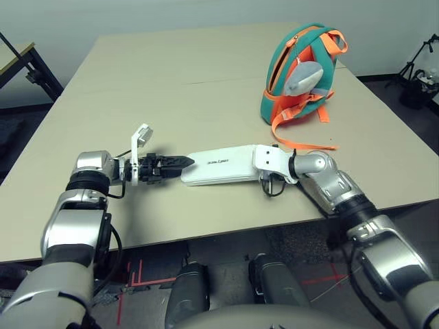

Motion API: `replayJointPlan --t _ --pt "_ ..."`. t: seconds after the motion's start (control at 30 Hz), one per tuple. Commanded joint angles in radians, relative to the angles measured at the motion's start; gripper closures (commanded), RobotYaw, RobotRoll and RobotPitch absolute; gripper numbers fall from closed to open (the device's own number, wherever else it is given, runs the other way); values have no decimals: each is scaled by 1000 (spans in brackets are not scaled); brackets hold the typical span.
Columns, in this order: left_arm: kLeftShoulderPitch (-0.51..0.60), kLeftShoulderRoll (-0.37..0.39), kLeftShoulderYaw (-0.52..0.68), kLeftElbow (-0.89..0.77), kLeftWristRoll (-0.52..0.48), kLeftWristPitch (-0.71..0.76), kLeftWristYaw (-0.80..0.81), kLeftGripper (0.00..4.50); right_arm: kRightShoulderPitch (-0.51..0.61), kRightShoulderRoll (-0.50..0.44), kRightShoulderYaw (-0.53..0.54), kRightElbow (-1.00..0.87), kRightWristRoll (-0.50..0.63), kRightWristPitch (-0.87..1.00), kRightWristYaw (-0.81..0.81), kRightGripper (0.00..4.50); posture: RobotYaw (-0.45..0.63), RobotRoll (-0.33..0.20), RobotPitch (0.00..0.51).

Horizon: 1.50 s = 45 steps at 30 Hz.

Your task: Put the pencil case into the backpack and zip it.

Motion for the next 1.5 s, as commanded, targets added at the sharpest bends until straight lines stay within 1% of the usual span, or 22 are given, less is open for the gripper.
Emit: replayJointPlan --t 0.03,0.2,0.47,0.63,0.77,0.9,1.1,1.3,1.4,1.5 --pt "-8 -17 -21 26 21 5 -1 0 -28 18 26 27 -7 -29 -1 4482 -159 0 34" --pt "-11 -18 -20 26 25 6 -4 0 -52 -7 16 73 -9 -51 -9 4482 -155 0 32" --pt "-12 -12 -15 29 32 5 -10 0 -53 -156 -33 99 20 -45 36 4482 -156 0 35" --pt "-17 -13 -14 37 36 2 -10 0 -24 -258 -52 51 39 17 107 4482 -164 0 35" --pt "-25 -14 -15 49 40 -5 -12 0 1 -298 -63 -20 61 62 136 4482 -168 0 36" --pt "-36 -21 -15 59 44 -10 -11 0 8 -294 -61 -57 63 86 134 4482 -180 0 34" --pt "-42 -30 -16 67 48 -13 -13 0 -11 -258 -44 -78 51 103 126 4482 -182 0 32" --pt "-42 -31 -15 72 49 -16 -15 0 -49 -201 -14 -43 27 87 116 4482 -173 0 31" --pt "-40 -33 -11 70 45 -13 -14 0 -67 -180 12 -13 -5 58 106 4482 -167 0 31" --pt "-33 -34 -10 65 43 -10 -15 0 -77 -152 21 -4 -4 52 108 4482 -163 0 31"
